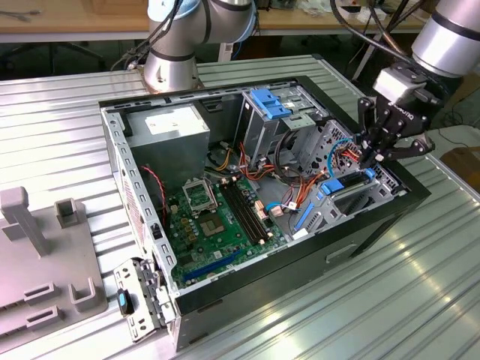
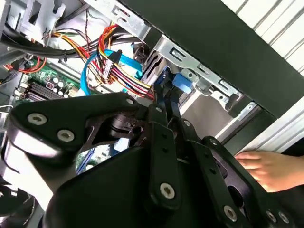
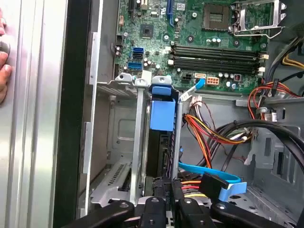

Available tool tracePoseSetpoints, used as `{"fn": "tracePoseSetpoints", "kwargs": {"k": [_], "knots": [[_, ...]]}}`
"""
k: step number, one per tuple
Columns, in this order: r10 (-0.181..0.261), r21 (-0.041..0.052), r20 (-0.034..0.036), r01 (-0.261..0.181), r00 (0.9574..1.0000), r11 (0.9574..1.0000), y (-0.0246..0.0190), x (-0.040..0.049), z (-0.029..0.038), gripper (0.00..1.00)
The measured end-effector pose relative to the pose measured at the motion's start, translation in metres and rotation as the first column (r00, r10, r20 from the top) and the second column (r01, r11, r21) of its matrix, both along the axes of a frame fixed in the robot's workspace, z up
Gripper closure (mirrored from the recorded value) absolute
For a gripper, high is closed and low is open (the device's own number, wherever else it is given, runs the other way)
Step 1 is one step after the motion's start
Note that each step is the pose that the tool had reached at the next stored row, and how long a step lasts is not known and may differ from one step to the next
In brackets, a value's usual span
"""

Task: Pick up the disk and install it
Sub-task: 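Insert the first disk wire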

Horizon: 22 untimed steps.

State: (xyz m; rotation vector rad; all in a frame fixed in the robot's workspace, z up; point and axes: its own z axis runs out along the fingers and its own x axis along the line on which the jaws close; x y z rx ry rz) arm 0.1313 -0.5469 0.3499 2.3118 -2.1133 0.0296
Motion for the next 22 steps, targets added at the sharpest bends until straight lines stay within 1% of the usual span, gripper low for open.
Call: {"fn": "tracePoseSetpoints", "kwargs": {"k": [1,3,12,13,14,15,17,22], "knots": [[-0.044,-0.0005,-0.0136,0.044,0.9989,0.9990,-0.0032,-0.0015,-0.0017,0.83],[-0.044,-0.0004,-0.0135,0.044,0.9990,0.9990,-0.0033,-0.0075,-0.0029,0.83],[-0.044,-0.0005,-0.0135,0.044,0.9989,0.9990,-0.0032,-0.0056,-0.0033,0.83],[-0.044,-0.0004,-0.0123,0.044,0.9989,0.9990,-0.0032,-0.0055,-0.0034,0.83],[-0.044,-0.0002,-0.0089,0.044,0.9990,0.9990,-0.0031,-0.0055,-0.0034,0.83],[-0.044,0.0000,-0.0037,0.044,0.9990,0.9990,-0.0030,-0.0055,-0.0034,0.83],[-0.044,0.0003,0.0098,0.044,0.9990,0.9990,-0.0030,-0.0055,-0.0033,0.83],[-0.040,0.0005,0.0101,0.040,0.9991,0.9992,-0.0030,-0.0058,-0.0033,0.83]]}}
